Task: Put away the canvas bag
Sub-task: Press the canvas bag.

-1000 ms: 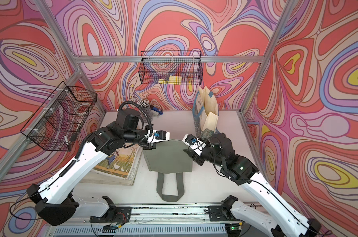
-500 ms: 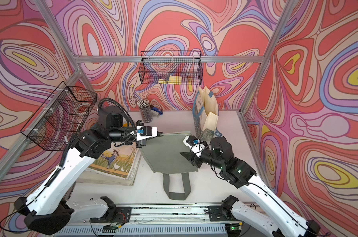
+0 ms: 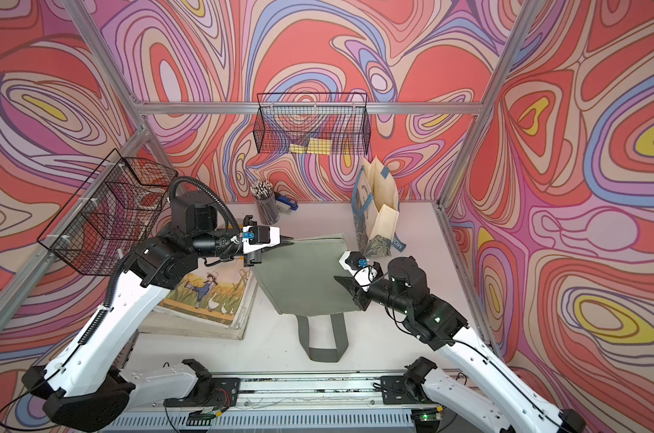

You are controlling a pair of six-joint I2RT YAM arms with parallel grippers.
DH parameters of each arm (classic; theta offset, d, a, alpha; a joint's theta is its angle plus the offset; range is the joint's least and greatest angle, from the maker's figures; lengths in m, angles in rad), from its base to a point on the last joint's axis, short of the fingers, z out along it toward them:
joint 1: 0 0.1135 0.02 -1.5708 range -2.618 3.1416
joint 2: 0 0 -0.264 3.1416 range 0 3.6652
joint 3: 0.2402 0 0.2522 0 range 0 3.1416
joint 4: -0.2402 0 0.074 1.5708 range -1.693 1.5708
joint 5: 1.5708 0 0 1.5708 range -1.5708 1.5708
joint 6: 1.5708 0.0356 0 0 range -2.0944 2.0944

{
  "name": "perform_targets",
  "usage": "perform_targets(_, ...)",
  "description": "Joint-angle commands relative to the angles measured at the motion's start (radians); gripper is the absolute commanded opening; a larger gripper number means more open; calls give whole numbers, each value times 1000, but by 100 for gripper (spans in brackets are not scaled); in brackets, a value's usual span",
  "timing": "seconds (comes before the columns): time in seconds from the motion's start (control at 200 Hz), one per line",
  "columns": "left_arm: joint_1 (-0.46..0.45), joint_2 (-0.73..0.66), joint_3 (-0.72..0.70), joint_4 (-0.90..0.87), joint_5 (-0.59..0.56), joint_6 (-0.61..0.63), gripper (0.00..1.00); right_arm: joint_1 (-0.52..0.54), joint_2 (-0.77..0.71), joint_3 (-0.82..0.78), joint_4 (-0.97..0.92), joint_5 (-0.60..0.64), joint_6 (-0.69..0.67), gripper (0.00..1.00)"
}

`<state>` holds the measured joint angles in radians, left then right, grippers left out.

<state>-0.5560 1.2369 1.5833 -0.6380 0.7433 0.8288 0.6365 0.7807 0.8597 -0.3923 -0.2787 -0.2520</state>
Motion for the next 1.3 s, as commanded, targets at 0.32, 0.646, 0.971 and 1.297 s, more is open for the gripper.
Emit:
perform_targets(0.32,7,-25,-22,211,-100,-185,27,-8,9,-40,79,173,-121,0)
perform_targets(0.646,7,-83,-59,172,-378,-609,63,-8,70,-90,348,291,-372,0)
perform_targets(0.971,79,-3,104,-180,-541,-933,67,-8,69,-192,611,195,-493,0)
perform_targets(1.297,374,64,11,-219,-170,-1273,68,-7,-8,-228,557,114,-551,0)
